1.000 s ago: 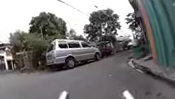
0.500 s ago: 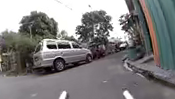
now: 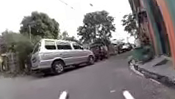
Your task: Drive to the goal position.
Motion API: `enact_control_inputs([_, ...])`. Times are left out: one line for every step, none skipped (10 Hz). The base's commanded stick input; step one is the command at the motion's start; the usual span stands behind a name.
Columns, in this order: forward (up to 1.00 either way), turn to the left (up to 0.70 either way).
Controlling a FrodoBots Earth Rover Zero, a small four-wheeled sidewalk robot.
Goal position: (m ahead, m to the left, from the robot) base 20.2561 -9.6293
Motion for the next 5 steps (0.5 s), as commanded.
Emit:
enact_control_inputs([1.0,-0.4])
enact_control_inputs([1.0,-0.4])
enact_control_inputs([1.0,-0.4])
enact_control_inputs([1.0,0.0])
enact_control_inputs([1.0,0.0])
